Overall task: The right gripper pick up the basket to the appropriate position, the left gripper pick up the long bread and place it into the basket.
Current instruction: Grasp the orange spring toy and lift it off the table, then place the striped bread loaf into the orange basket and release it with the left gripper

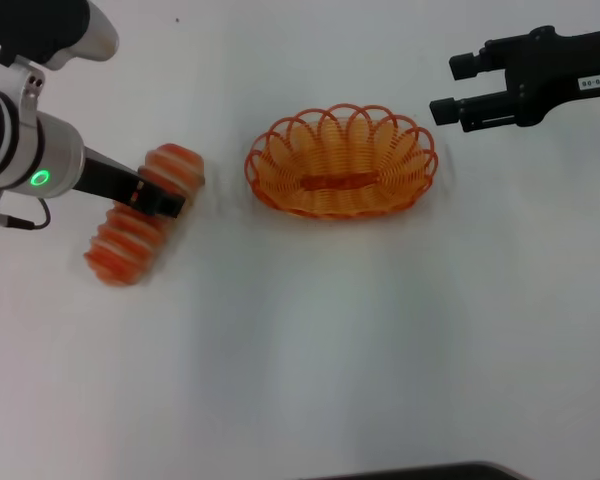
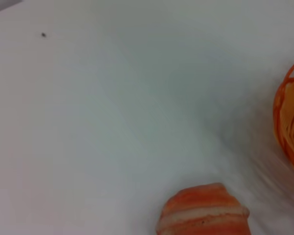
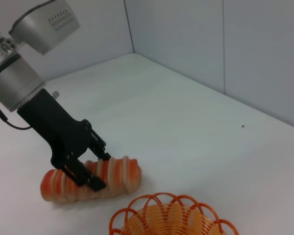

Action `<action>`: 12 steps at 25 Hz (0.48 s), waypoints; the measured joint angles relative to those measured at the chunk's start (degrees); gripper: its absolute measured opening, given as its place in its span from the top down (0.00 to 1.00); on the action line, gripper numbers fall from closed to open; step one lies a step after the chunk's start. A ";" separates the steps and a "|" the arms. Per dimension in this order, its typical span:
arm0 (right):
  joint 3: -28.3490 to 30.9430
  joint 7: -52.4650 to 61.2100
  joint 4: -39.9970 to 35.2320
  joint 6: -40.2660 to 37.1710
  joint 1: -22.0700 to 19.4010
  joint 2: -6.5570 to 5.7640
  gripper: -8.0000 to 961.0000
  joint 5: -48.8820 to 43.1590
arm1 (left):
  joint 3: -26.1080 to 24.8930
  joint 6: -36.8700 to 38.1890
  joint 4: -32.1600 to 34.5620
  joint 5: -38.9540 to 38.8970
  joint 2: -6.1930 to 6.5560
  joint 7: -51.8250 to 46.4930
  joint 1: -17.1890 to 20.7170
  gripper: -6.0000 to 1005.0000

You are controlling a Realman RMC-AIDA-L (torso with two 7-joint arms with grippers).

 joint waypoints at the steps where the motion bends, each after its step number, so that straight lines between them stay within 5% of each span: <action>1: 0.05 0.00 0.00 -0.13 -0.23 0.00 0.24 0.00 | -0.19 0.12 1.19 0.00 0.01 0.08 0.45 0.34; 7: 1.38 0.12 -0.21 -1.19 -1.56 -0.68 0.24 0.00 | -4.79 3.94 9.58 -4.94 0.10 8.26 -0.70 0.39; 12: 3.05 0.22 0.19 -1.89 -2.09 -0.86 0.24 0.00 | -5.00 4.80 3.34 -12.08 0.18 20.15 -10.11 0.44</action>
